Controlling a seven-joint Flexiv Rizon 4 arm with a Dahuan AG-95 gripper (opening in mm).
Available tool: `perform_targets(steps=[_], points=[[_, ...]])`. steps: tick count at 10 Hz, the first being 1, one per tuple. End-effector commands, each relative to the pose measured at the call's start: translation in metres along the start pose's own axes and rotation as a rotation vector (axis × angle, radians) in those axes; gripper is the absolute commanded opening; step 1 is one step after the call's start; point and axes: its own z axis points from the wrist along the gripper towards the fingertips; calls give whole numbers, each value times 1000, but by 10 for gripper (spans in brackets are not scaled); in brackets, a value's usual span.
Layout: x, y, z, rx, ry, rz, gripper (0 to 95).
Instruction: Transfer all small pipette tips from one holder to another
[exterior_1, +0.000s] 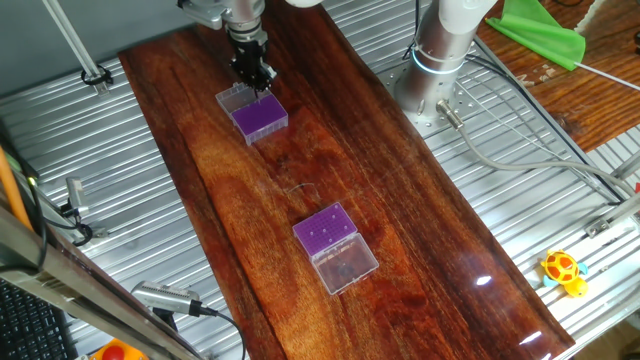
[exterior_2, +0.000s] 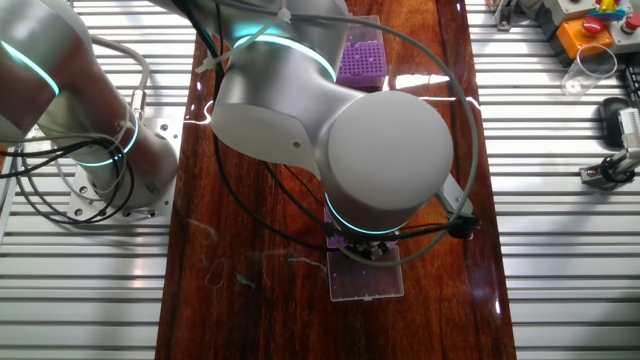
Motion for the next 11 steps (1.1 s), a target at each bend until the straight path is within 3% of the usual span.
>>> perform_targets(steps=[1, 11], points=[[0, 0, 0, -3, -2, 1, 0], [0, 1, -1, -12, -8, 0, 0]])
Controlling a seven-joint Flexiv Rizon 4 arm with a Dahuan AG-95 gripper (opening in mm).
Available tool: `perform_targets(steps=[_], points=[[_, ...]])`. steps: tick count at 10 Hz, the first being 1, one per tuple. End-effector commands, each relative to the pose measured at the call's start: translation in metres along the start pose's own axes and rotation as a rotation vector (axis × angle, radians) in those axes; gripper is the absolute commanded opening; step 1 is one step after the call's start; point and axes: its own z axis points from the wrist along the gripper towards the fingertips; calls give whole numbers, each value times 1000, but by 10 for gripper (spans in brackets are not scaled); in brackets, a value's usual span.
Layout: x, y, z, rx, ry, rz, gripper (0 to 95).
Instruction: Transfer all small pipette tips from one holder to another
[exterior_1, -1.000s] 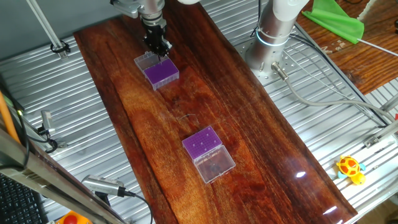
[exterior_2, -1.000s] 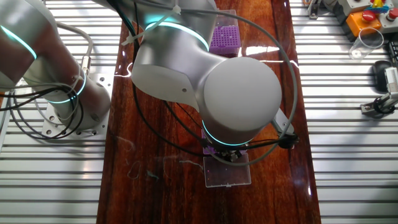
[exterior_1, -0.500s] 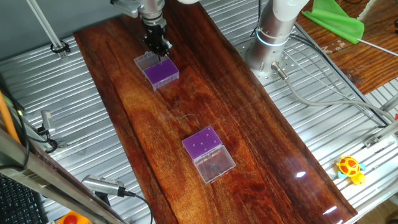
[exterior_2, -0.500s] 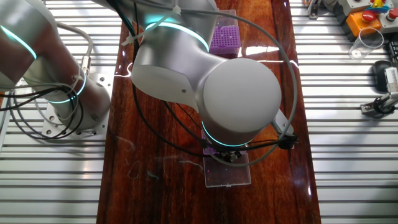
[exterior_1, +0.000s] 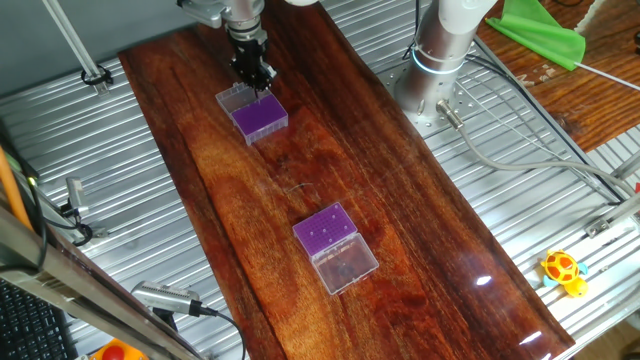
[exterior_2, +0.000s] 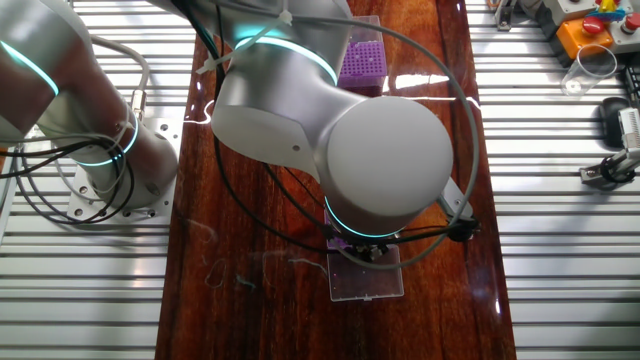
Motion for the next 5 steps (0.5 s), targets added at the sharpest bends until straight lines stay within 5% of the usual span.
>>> perform_targets(steps=[1, 5], points=[[0, 1, 0, -2, 0, 0, 0], [0, 1, 1, -1, 0, 1, 0]])
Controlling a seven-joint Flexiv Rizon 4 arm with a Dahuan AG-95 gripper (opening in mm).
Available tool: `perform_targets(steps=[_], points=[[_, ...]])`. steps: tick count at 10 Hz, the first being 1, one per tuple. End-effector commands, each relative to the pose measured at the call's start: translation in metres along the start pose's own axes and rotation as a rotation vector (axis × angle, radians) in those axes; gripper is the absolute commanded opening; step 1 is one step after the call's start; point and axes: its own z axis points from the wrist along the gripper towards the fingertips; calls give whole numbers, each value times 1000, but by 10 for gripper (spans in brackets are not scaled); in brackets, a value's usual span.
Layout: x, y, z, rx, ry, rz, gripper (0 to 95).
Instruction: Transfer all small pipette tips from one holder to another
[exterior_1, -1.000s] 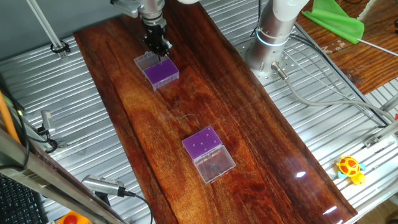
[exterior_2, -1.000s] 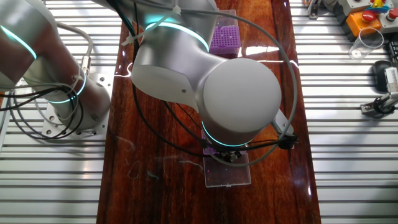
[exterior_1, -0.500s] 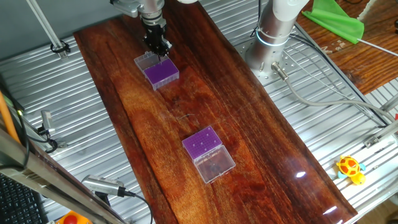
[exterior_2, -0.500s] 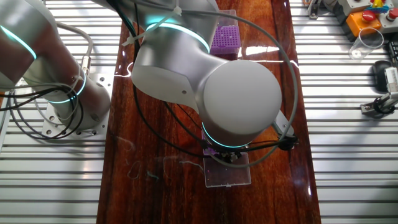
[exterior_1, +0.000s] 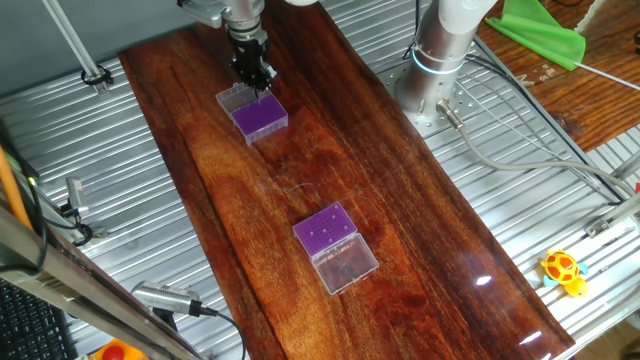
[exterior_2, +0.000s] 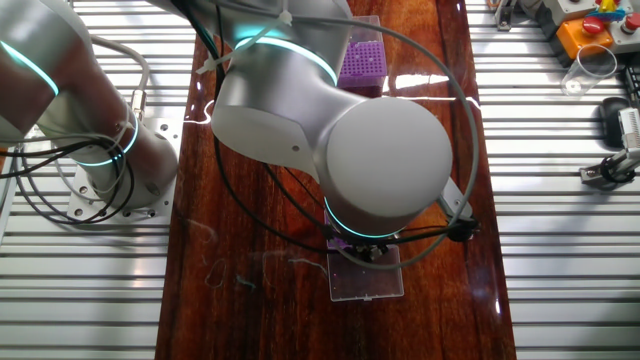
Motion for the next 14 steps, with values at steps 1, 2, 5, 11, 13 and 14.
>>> perform_targets(steps=[1, 2, 5, 11, 13, 14], points=[[0, 0, 0, 1, 2, 1, 0], [0, 1, 1, 1, 3, 1, 0], [1, 2, 2, 2, 3, 2, 0], [0, 2, 10, 5, 2, -1, 0], [0, 2, 12, 5, 3, -4, 0], [0, 2, 12, 6, 3, -4, 0]])
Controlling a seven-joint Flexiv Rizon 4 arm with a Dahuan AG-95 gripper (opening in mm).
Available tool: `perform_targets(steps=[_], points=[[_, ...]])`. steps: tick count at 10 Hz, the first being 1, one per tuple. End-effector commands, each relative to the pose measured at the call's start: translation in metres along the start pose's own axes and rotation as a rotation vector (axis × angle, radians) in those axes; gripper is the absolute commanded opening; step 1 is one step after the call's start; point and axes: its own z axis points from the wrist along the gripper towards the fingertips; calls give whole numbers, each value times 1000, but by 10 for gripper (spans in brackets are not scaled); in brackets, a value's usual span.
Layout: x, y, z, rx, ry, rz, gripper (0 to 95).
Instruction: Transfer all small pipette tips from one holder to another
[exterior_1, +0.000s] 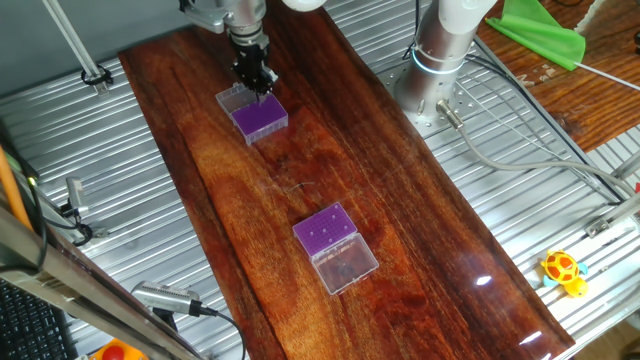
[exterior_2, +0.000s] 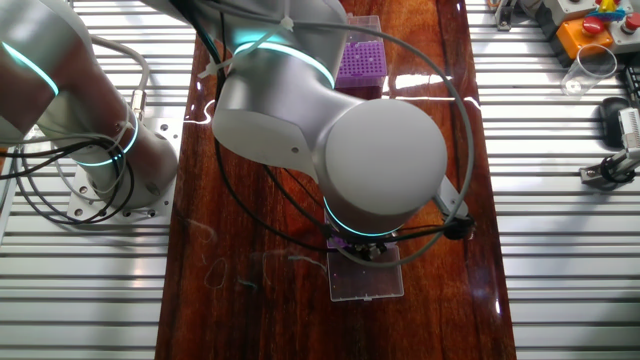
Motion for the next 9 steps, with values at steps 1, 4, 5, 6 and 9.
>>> perform_targets(steps=[1, 4, 5, 6, 9], points=[[-1, 0, 1, 0, -1, -1, 0], [-1, 0, 3, 2, 0, -1, 0], [-1, -1, 2, 4, 1, -4, 0], [-1, -1, 2, 4, 0, -5, 0], [-1, -1, 2, 2, -8, -9, 0]])
